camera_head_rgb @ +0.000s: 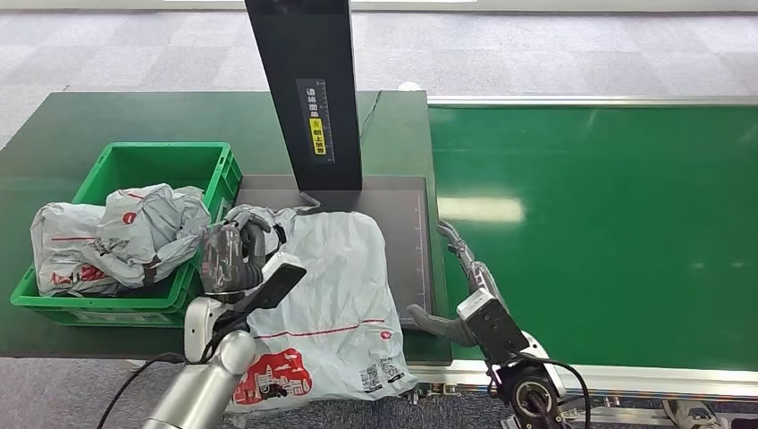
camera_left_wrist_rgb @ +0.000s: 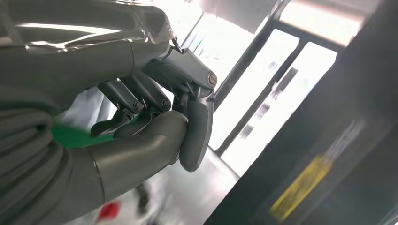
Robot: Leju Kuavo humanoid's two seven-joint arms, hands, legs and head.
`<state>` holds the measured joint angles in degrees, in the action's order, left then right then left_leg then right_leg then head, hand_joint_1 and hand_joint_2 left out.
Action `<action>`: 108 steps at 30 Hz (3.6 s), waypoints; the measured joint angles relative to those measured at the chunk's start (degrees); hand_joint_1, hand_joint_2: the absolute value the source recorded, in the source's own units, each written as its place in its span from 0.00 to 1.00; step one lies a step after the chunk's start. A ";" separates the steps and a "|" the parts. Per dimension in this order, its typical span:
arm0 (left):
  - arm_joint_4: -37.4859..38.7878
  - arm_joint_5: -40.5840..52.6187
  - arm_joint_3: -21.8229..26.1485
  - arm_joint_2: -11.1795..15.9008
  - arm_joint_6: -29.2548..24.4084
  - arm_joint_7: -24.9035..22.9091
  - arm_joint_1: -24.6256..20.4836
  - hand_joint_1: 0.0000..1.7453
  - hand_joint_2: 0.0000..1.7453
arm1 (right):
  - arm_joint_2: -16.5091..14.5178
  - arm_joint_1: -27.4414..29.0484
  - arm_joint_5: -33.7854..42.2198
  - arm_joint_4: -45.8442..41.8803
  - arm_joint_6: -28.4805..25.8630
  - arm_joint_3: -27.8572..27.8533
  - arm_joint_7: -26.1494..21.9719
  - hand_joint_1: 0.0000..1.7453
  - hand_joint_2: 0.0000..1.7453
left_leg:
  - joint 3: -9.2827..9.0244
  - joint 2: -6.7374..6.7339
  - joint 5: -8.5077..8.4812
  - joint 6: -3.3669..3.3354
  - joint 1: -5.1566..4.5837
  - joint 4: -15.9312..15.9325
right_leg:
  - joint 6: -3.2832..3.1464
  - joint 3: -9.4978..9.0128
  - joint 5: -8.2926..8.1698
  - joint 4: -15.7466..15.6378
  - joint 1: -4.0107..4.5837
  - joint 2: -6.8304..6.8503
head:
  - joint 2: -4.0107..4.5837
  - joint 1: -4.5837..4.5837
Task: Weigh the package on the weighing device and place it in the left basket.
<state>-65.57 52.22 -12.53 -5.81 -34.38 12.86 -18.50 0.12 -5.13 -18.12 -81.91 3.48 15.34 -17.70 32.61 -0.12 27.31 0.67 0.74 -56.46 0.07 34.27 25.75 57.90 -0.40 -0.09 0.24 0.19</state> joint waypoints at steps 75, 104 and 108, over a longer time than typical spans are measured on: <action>-2.72 6.95 -11.61 8.50 43.10 -10.21 0.67 1.00 1.00 | 2.71 4.46 -5.22 1.08 -2.23 -1.86 2.12 0.00 1.00 | -0.12 0.00 0.03 -0.01 -0.01 0.00 | 0.00 -0.12 0.02 -0.01 -0.01 0.01 | 0.00 0.00; -27.47 -15.51 -1.23 6.77 0.56 24.87 8.68 1.00 1.00 | 2.93 4.80 -3.81 1.48 -2.56 -2.81 -0.86 0.00 1.00 | 0.00 -0.01 0.05 0.00 -0.01 0.01 | 0.03 0.00 0.08 -0.01 -0.01 0.01 | 0.00 0.02; -35.23 -8.67 3.02 4.82 -1.11 26.79 9.88 1.00 1.00 | 3.15 5.05 -3.35 1.86 -3.30 -2.72 -1.73 0.00 1.00 | 0.03 0.02 0.06 0.00 0.00 0.01 | 0.05 0.00 0.10 -0.01 -0.01 0.04 | 0.00 0.01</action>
<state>-100.80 43.55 -9.51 -0.99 -35.48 39.65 -8.62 3.27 -0.09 -21.47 -80.05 0.19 12.62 -19.43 32.64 -0.09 27.37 0.67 0.73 -56.45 0.11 34.27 25.85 57.89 -0.40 -0.05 0.24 0.20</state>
